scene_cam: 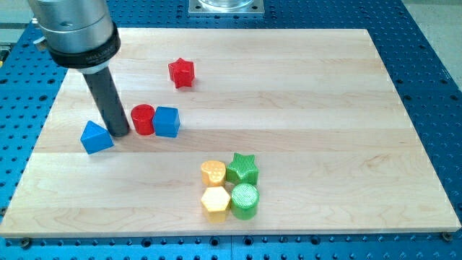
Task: Form a diagonal line with red circle triangle and red star
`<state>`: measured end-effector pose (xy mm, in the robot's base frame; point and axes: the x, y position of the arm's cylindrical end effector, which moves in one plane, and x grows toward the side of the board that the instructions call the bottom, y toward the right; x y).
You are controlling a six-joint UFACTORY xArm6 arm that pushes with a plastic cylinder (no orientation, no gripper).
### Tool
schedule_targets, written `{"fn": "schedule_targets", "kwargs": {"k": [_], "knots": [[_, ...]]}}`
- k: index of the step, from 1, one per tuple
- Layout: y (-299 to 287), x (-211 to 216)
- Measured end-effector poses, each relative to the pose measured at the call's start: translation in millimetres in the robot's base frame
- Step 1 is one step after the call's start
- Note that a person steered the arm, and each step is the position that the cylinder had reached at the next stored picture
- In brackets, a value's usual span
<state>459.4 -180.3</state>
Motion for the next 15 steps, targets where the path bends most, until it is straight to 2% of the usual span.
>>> {"fn": "schedule_targets", "kwargs": {"k": [1, 6, 11, 12, 14, 15], "knots": [[-0.6, -11.4], [19.9, 25.7], [31.7, -15.0], [18.3, -15.0], [-65.8, -15.2], [-82.2, 8.8]]}}
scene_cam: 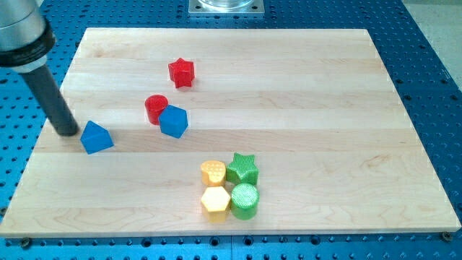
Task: Form a diagonal line with red circle triangle and red star
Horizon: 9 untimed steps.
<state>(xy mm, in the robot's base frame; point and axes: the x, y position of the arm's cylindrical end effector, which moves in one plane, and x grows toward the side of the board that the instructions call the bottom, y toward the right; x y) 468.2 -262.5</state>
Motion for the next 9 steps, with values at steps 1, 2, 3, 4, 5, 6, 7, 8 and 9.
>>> {"fn": "schedule_targets", "kwargs": {"k": [1, 2, 3, 4, 5, 6, 7, 8, 9], "knots": [[9.3, 25.9], [41.9, 32.9], [85.9, 32.9], [97.8, 42.9], [92.5, 55.6], [69.1, 25.2], [53.3, -30.1], [65.4, -96.6], [89.3, -101.4]]}}
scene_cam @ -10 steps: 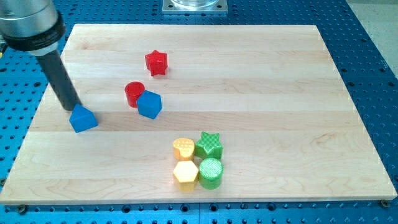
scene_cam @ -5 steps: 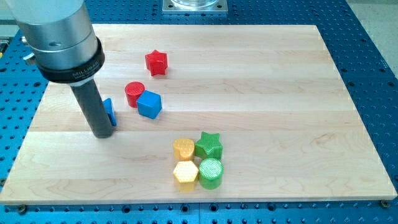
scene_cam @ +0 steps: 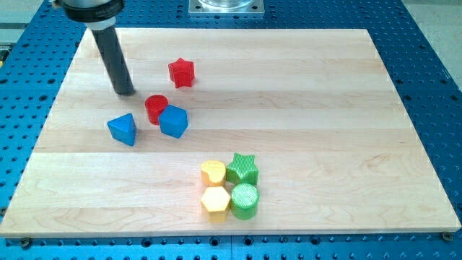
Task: Form a diagonal line with red circle triangle and red star
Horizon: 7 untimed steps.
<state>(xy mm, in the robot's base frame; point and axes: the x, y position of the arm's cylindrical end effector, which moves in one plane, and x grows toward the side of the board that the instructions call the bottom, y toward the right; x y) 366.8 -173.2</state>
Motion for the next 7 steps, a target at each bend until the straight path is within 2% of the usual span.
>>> {"fn": "schedule_targets", "kwargs": {"k": [1, 3, 4, 5, 6, 7], "knots": [[61.6, -7.1], [91.3, -7.6], [91.3, -7.7], [42.5, -7.6], [38.6, -21.4], [73.1, -32.8]]}}
